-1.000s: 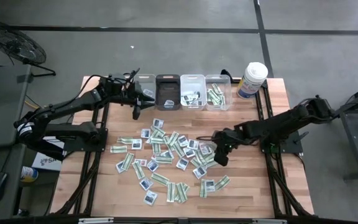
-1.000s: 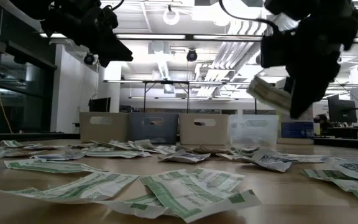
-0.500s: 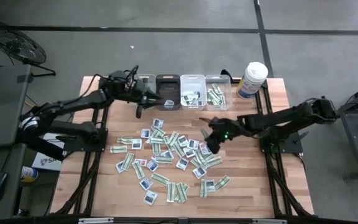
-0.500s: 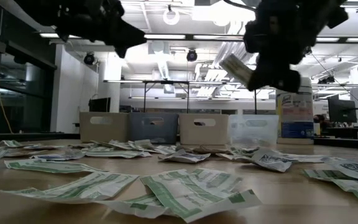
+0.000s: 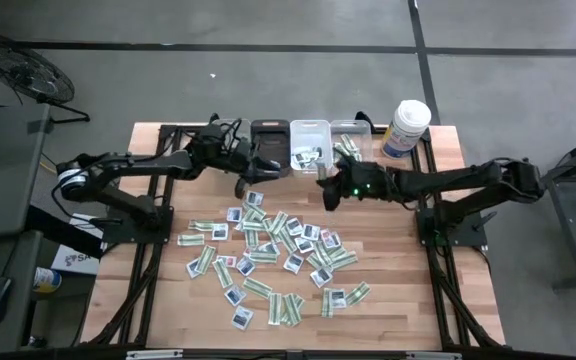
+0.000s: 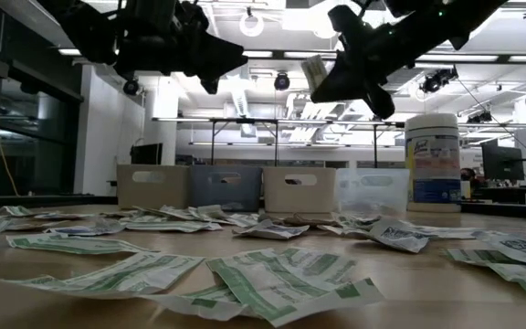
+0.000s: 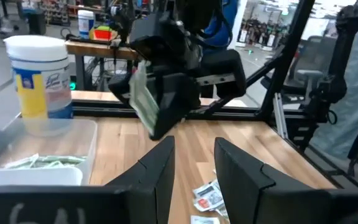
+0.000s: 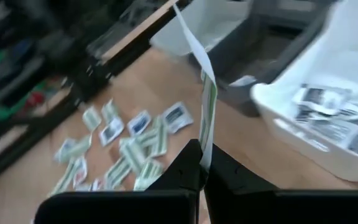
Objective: Pick & Place First Aid Supplies
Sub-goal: Put the green bandage into the transparent bin, then put the orange ointment pack into the gray bin
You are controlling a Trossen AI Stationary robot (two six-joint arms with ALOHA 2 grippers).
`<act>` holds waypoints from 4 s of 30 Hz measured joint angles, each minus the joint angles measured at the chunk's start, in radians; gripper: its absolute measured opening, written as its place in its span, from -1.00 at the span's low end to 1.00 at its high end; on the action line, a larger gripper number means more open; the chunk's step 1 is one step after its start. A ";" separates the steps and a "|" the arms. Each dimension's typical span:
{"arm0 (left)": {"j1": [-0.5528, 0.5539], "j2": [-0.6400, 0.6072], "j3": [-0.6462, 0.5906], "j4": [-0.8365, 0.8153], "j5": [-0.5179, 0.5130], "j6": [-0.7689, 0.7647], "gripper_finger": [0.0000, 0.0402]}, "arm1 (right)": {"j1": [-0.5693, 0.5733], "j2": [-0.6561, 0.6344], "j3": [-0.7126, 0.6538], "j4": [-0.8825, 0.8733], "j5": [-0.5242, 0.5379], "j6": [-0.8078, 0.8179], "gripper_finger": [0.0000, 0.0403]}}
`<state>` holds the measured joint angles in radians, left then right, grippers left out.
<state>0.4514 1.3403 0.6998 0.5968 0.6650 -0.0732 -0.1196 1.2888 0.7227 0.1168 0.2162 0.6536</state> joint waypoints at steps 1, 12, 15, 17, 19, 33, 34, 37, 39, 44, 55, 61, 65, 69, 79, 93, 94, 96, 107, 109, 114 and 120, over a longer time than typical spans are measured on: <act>0.000 0.000 0.000 0.002 -0.001 -0.005 -0.45 | -0.016 0.000 0.000 -0.002 0.001 0.024 -1.00; 0.000 -0.001 0.000 0.119 0.013 -0.063 -0.45 | -0.255 0.000 0.000 -0.094 -0.129 0.163 -1.00; 0.000 -0.002 0.000 0.119 0.013 -0.067 -0.45 | -0.321 0.000 0.000 -0.128 -0.165 0.177 -1.00; 0.000 -0.002 0.000 0.120 0.013 -0.079 -0.45 | -0.365 0.000 0.000 -0.148 -0.189 0.182 -1.00; 0.000 -0.002 0.000 0.119 0.013 -0.093 -0.45 | -0.407 0.000 0.000 -0.180 -0.210 0.213 -1.00; 0.000 -0.002 0.000 0.120 0.006 -0.141 -0.45 | -0.632 0.000 0.000 -0.332 -0.331 0.247 -1.00; 0.000 -0.002 0.000 0.120 0.005 -0.141 -0.45 | -0.641 0.000 0.000 -0.342 -0.331 0.247 -1.00; 0.000 -0.002 0.000 0.120 0.001 -0.146 -0.45 | -0.661 0.000 0.000 -0.363 -0.332 0.241 -1.00; 0.000 -0.002 0.000 0.120 -0.002 -0.162 -0.45 | -0.669 0.000 0.000 -0.362 -0.335 0.236 -1.00; 0.000 -0.002 0.000 0.120 -0.003 -0.193 -0.45 | -0.675 0.000 0.000 -0.367 -0.352 0.205 -0.92; 0.000 -0.002 0.000 0.120 -0.057 -0.194 -0.45 | -0.675 0.000 0.000 -0.361 -0.389 0.119 -0.45; 0.000 -0.002 0.000 0.120 -0.073 -0.198 -0.45 | -0.686 0.000 0.000 -0.321 -0.435 0.077 -0.25; 0.000 -0.002 0.000 0.120 -0.073 -0.222 -0.45 | -0.686 0.000 0.000 -0.279 -0.453 0.047 -0.15; 0.000 -0.002 0.000 0.120 -0.079 -0.228 -0.45 | -0.686 0.000 0.000 -0.233 -0.463 0.011 -0.10; 0.000 -0.003 0.000 0.120 -0.071 -0.246 -0.45 | -0.686 0.000 0.000 -0.185 -0.530 -0.008 -0.12; 0.000 -0.181 0.000 -0.016 -0.202 -0.162 -0.45 | -0.544 -0.137 0.000 -0.151 -0.568 -0.113 -0.25; 0.000 -0.202 0.000 -0.052 -0.207 -0.158 -0.45 | -0.524 -0.162 0.000 -0.160 -0.540 -0.123 -0.26; 0.000 -0.249 0.001 -0.122 -0.227 -0.145 -0.45 | -0.482 -0.213 0.000 -0.179 -0.475 -0.137 -0.28; 0.000 -0.460 0.001 -0.446 -0.511 0.033 -0.45 | -0.192 -0.393 0.000 -0.265 -0.169 -0.143 -0.29; 0.000 -0.479 0.001 -0.460 -0.511 0.055 -0.45 | -0.117 -0.404 0.000 -0.261 -0.082 -0.162 -0.29; 0.000 -0.519 0.001 -0.498 -0.475 0.069 -0.45 | 0.047 -0.406 0.000 -0.254 0.139 -0.166 -0.29; 0.000 -0.559 0.001 -0.497 -0.393 0.100 -0.45 | 0.205 -0.405 0.000 -0.254 0.330 -0.181 -0.29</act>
<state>0.4515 0.7816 0.7006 0.0998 0.2724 0.0263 0.0857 0.8836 0.7231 -0.1375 0.5466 0.4729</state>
